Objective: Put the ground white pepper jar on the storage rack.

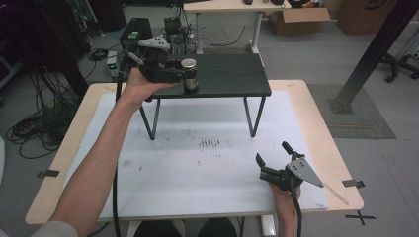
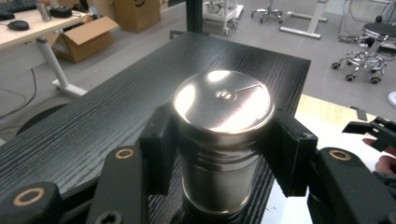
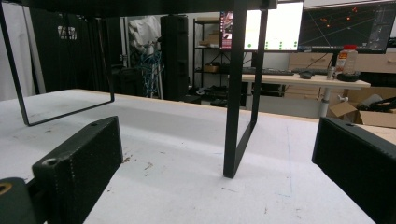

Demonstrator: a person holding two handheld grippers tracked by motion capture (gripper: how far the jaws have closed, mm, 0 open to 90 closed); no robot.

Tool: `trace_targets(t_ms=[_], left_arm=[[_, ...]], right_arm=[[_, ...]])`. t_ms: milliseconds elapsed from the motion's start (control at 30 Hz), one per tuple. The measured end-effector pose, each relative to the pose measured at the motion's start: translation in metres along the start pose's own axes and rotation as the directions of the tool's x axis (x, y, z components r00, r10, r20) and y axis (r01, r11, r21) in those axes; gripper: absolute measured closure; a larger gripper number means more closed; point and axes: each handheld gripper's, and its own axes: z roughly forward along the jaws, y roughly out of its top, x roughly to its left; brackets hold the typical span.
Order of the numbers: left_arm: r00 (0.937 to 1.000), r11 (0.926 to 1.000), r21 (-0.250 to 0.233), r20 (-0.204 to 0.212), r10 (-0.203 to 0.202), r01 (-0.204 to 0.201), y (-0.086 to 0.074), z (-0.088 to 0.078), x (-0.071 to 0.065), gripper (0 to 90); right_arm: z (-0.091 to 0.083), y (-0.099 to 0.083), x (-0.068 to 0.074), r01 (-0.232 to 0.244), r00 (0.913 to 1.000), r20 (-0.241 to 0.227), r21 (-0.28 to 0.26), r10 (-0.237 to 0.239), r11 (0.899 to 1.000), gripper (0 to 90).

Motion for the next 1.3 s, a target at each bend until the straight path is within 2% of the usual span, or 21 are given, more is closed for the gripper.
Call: trace_targets(t_ms=[233, 400, 633, 1200, 1300], left_arm=[[1.0000, 0.9999, -0.011, 0.000, -0.002, 0.002, -0.0016, 0.0010, 0.0005, 49.0], [0.9997, 0.9996, -0.016, -0.008, 0.023, -0.023, -0.0030, 0.0015, -0.0015, 49.0], [0.9996, 0.9995, -0.018, -0.009, 0.026, -0.026, -0.0036, 0.0016, -0.0013, 49.0], [0.9996, 0.9995, -0.020, -0.009, 0.026, -0.026, -0.0037, 0.0021, -0.0012, 48.7], [0.9997, 0.9998, -0.007, -0.018, 0.019, -0.019, -0.0039, 0.0034, -0.0013, 45.8]], right_arm=[[0.0001, 0.0000, 0.0000, 0.001, 1.0000, 0.001, 0.000, -0.001, 1.000, 1.5], [0.0001, 0.0000, 0.0001, 0.002, 1.0000, 0.000, -0.001, -0.002, 1.000, 1.5], [0.0001, 0.0000, 0.0001, 0.001, 1.0000, 0.000, -0.001, -0.001, 1.000, 1.5], [0.0001, 0.0000, 0.0001, 0.002, 1.0000, 0.000, -0.001, -0.002, 1.000, 1.5], [0.0001, 0.0000, 0.0001, 0.002, 1.0000, 0.000, -0.001, -0.002, 1.000, 1.5]])
